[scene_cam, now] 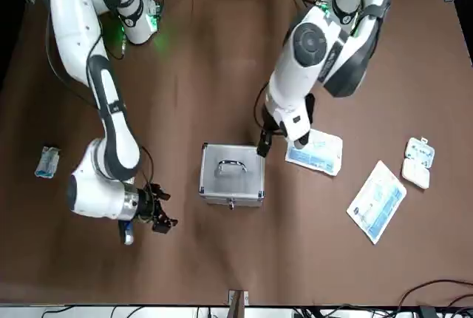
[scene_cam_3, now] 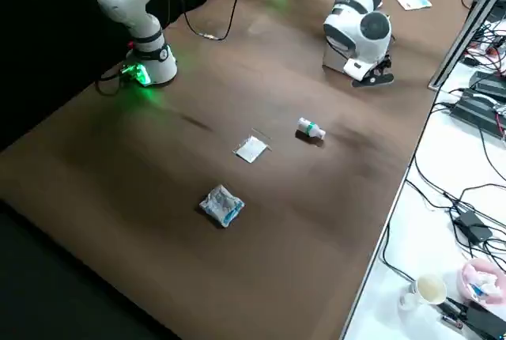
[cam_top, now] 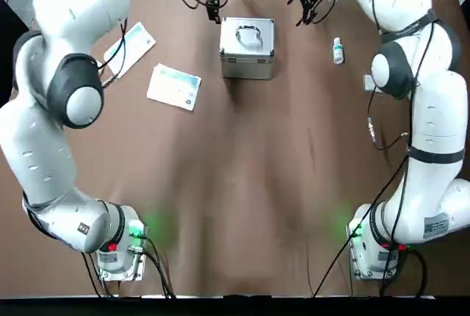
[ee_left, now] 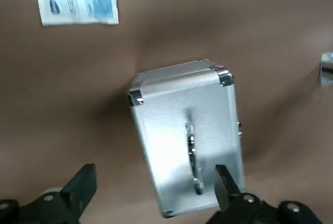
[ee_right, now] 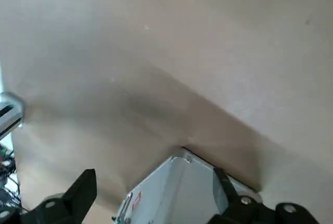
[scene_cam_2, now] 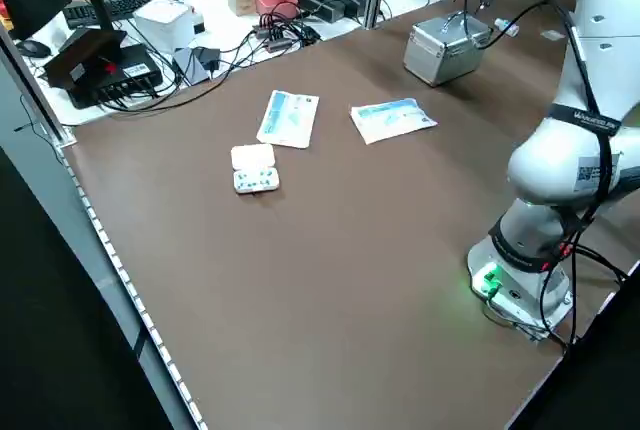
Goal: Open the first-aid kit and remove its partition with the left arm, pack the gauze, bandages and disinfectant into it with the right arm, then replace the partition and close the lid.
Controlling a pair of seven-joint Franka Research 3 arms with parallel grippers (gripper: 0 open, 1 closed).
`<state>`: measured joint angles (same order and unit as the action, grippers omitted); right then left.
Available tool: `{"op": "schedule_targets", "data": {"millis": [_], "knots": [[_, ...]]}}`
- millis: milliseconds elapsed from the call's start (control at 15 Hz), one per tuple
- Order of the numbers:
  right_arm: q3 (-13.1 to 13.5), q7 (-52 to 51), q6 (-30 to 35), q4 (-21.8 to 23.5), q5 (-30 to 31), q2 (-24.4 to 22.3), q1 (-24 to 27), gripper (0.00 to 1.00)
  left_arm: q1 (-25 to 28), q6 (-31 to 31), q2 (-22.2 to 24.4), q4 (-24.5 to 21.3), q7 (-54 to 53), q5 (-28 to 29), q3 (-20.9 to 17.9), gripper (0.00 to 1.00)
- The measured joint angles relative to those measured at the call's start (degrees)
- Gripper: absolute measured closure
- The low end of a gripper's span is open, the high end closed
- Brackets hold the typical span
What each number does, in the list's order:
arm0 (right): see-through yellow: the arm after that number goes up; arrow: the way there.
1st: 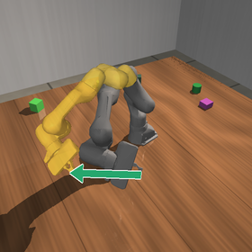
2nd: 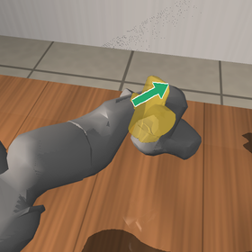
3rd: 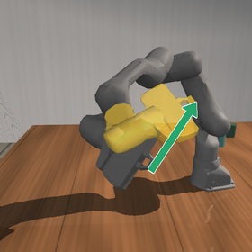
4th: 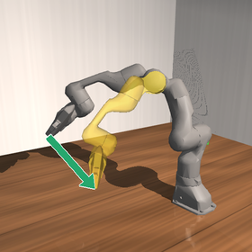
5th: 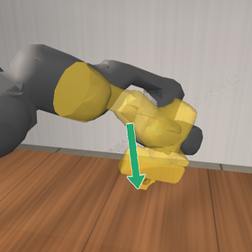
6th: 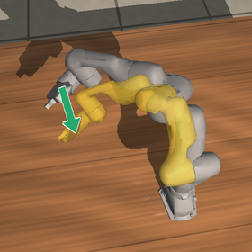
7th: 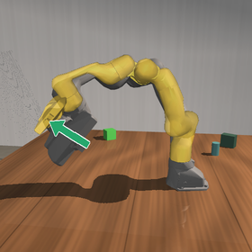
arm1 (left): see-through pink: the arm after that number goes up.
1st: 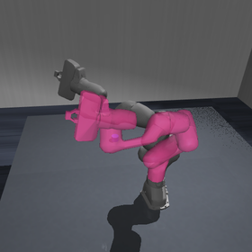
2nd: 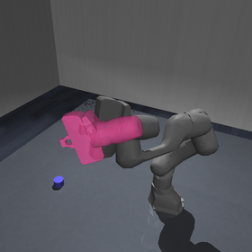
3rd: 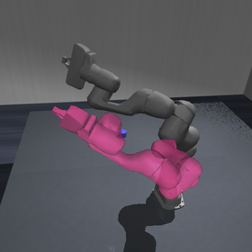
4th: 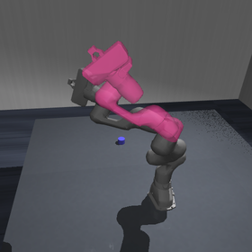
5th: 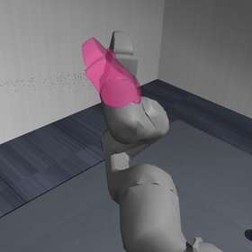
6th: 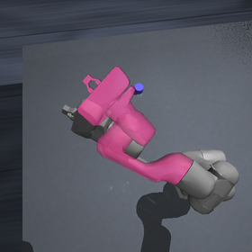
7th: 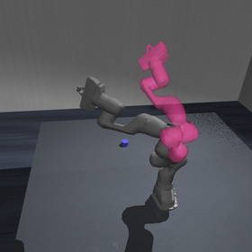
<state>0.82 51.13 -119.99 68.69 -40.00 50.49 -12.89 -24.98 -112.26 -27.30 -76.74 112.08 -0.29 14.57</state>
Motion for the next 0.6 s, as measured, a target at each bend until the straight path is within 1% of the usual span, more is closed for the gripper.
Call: {"op": "schedule_targets", "data": {"millis": [133,267,400,467,600], "knots": [[-0.2,3.1,-0.2,-2.0,-0.5,2.7,-1.0,0.01,-3.4,-0.5,-2.6,2.7,5.8,0.1,-3.5,0.0],[-0.4,4.7,-0.1,-3.3,-0.9,4.5,-2.1,0.01,-8.6,-1.4,-5.8,5.6,10.0,0.1,-9.3,0.0],[-0.9,5.9,1.3,-3.8,-3.1,5.2,-2.5,0.02,-13.8,-4.6,-8.8,7.3,13.0,0.1,-14.1,0.0],[-1.1,6.7,2.5,-3.9,-4.0,5.3,-2.6,0.02,-15.6,-5.9,-9.9,7.9,14.3,0.1,-15.4,0.0],[-1.5,8.1,4.6,-4.0,-4.7,5.5,-2.6,0.03,-16.8,-6.8,-11.2,8.8,15.1,0.1,-16.1,0.0]]}}
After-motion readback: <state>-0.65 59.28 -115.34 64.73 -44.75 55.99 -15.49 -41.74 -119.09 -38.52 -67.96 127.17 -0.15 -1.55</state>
